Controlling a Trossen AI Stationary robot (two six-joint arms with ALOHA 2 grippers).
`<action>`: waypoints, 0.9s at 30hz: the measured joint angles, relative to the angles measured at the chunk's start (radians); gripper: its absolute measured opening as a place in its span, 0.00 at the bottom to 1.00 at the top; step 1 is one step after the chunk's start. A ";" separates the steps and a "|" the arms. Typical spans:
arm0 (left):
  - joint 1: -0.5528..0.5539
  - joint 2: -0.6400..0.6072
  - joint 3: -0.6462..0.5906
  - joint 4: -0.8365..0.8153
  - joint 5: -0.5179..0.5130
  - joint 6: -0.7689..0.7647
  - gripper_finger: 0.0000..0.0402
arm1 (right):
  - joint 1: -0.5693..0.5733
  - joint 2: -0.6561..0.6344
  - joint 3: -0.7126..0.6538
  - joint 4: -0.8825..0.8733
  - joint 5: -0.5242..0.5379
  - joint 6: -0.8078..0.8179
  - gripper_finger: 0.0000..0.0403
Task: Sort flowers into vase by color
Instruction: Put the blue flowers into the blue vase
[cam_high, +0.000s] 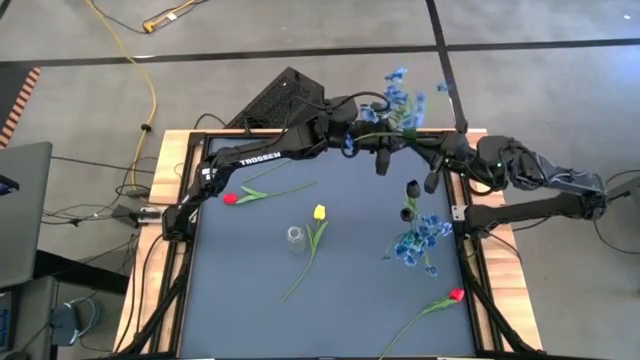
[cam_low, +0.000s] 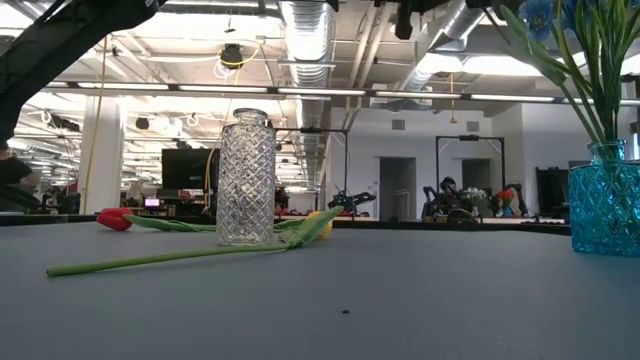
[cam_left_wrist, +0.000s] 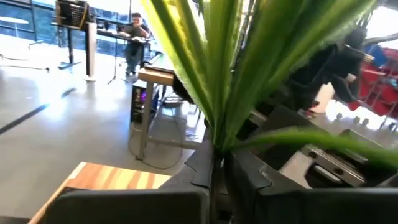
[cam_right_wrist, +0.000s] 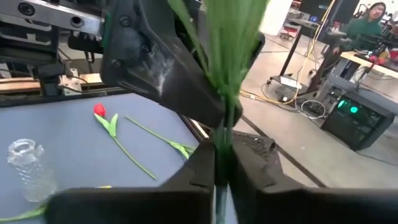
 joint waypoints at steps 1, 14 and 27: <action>-0.001 0.000 0.000 -0.003 -0.007 0.009 0.04 | -0.001 0.000 0.000 -0.003 0.001 -0.010 0.10; 0.040 -0.054 0.000 -0.319 -0.008 0.133 0.25 | 0.003 -0.303 -0.103 -0.200 0.038 0.176 0.10; 0.036 -0.101 -0.001 -0.697 -0.024 0.318 0.23 | 0.013 -0.706 -0.519 -0.036 -0.031 0.359 0.10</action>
